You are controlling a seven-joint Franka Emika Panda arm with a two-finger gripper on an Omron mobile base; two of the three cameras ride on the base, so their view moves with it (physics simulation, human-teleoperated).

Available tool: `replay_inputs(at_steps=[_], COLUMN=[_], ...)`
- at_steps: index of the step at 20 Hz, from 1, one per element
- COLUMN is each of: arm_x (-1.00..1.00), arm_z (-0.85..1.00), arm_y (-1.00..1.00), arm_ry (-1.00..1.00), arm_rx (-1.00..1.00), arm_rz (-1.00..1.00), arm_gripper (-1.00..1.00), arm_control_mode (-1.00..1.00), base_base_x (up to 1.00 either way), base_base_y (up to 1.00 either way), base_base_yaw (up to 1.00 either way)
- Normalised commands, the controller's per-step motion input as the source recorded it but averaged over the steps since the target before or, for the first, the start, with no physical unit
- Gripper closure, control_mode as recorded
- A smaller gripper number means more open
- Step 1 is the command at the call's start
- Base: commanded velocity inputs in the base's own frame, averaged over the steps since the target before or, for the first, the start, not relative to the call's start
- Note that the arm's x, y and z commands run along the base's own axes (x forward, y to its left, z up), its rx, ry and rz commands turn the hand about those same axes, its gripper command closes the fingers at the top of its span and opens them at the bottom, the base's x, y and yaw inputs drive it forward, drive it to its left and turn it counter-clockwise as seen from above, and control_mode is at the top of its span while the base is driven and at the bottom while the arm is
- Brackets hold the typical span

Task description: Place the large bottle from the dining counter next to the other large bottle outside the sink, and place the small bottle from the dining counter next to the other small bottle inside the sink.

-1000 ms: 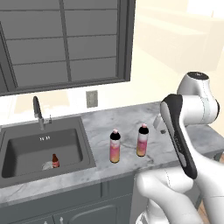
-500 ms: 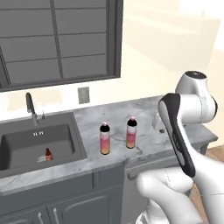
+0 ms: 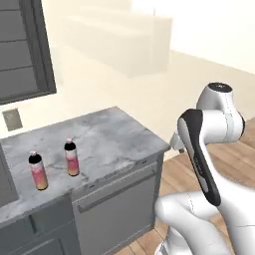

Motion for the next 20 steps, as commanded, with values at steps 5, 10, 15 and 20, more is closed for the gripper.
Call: replay_inputs(at_steps=[5, 10, 15, 20], arm_x=[0.0, 0.0, 0.0, 0.0], arm_z=[0.0, 0.0, 0.0, 0.0], arm_y=[0.0, 0.0, 0.0, 0.0], arm_ry=[0.0, 0.0, 0.0, 0.0], arm_rx=[0.0, 0.0, 0.0, 0.0], arm_rz=[0.0, 0.0, 0.0, 0.0], arm_gripper=[-1.0, -1.0, -1.0, -1.0], arm_control_mode=[1.0, 1.0, 1.0, 1.0], base_base_x=[0.13, 0.14, 0.4, 0.72], base_base_y=[-1.0, -0.94, -0.68, -0.58], base_base_yaw=[-0.7, -0.71, -0.67, -0.56])
